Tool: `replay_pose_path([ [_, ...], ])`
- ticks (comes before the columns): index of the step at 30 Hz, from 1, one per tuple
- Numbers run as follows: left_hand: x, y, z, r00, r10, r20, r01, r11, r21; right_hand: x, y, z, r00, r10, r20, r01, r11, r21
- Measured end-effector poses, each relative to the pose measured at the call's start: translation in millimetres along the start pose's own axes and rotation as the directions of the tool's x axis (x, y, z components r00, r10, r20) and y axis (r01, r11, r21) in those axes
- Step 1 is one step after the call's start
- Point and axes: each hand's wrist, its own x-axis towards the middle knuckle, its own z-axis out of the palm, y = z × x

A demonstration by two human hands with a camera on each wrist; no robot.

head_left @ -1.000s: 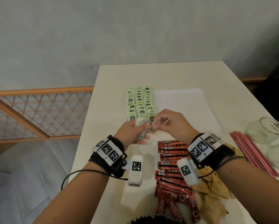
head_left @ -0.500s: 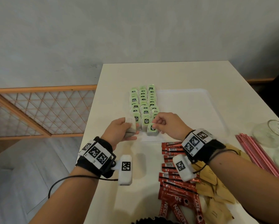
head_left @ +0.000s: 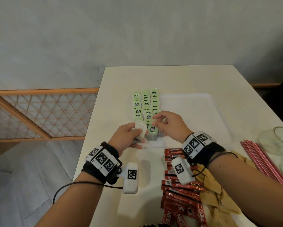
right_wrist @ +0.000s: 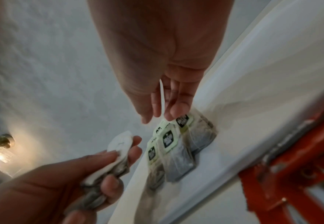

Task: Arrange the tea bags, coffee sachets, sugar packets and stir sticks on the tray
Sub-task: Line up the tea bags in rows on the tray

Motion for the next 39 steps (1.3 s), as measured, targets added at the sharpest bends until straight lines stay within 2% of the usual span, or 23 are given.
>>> replay_pose_path([
  [5, -6, 5, 13, 0.998, 0.034, 0.054, -0.036, 0.999, 0.026, -19, -17, -4, 0.998, -0.035, 0.051, 0.032, 0.998, 0.054],
  [10, -10, 5, 23, 0.997, 0.049, 0.052, -0.048, 0.999, -0.011, -29, -18, -4, 0.999, -0.031, 0.037, 0.029, 0.999, 0.038],
  [20, -17, 2, 31, 0.989, -0.004, -0.148, -0.005, 0.998, -0.059, -49, -25, -11, 0.999, -0.025, 0.042, 0.021, 0.995, 0.097],
  [22, -16, 1, 29, 0.977, 0.031, -0.213, -0.041, 0.998, -0.043, -53, -25, -12, 1.000, -0.021, 0.023, 0.019, 0.996, 0.090],
  [24, -13, -1, 25, 0.957, 0.109, -0.269, -0.110, 0.994, 0.013, -54, -24, -13, 1.000, 0.003, -0.016, -0.002, 0.996, 0.090],
  [27, -12, 0, 24, 0.919, 0.252, -0.303, -0.185, 0.955, 0.233, -54, -22, -17, 0.995, 0.069, -0.077, -0.061, 0.992, 0.109],
  [29, -16, 2, 32, 0.898, 0.360, -0.251, -0.237, 0.879, 0.415, -55, -24, -17, 0.993, 0.091, -0.080, -0.082, 0.990, 0.111],
  [31, -19, -1, 43, 0.879, 0.454, -0.144, -0.301, 0.764, 0.571, -55, -25, -14, 0.992, 0.104, -0.068, -0.095, 0.987, 0.129],
  [33, -20, -4, 53, 0.876, 0.478, -0.068, -0.336, 0.705, 0.625, -54, -26, -12, 0.992, 0.112, -0.056, -0.101, 0.981, 0.168],
  [39, -17, -2, 55, 0.872, 0.487, -0.056, -0.355, 0.707, 0.611, -55, -33, -13, 0.995, 0.100, 0.007, -0.097, 0.945, 0.311],
])
